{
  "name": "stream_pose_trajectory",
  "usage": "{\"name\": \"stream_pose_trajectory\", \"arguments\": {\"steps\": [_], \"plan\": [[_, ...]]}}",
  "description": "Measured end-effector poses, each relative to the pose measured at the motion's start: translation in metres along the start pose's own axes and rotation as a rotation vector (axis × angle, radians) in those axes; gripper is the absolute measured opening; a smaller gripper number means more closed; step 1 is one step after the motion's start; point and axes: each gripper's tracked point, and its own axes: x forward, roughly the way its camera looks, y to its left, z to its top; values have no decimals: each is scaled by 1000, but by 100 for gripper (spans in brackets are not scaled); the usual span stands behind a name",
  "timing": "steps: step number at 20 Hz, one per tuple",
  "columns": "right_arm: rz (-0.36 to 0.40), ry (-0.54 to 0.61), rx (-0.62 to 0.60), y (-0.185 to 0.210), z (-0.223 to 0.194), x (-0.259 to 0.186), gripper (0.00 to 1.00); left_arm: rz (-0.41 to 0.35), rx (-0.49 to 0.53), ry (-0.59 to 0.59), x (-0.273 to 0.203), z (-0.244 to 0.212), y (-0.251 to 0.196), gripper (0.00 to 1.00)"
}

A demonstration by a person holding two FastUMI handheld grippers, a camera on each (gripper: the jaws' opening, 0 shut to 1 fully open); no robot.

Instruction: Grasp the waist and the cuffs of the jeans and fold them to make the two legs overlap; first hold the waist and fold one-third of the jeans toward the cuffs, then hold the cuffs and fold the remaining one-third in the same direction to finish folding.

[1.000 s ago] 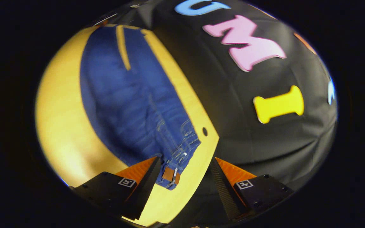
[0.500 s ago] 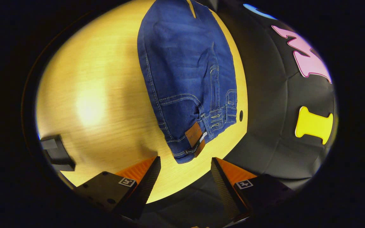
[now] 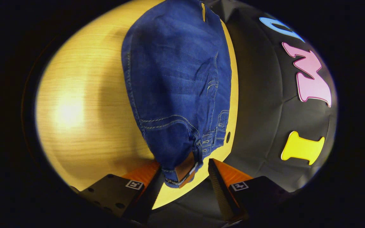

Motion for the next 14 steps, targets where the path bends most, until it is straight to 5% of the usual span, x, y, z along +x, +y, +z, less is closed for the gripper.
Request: {"name": "stream_pose_trajectory", "arguments": {"steps": [3, 7, 10, 14], "plan": [[19, 21, -6, 9, 0, 4, 43, 29, -13, 5, 0, 1, -1, 6], [63, -5, -10, 15, 4, 0, 14, 38, -18, 27, 0, 1, -1, 6], [206, 4, 52, 20, 7, -4, 12, 22, -37, 35, 0, 1, -1, 6], [264, 12, -13, 21, 14, -12, 6, -8, -85, 45, 2, 1, -1, 6]]}}
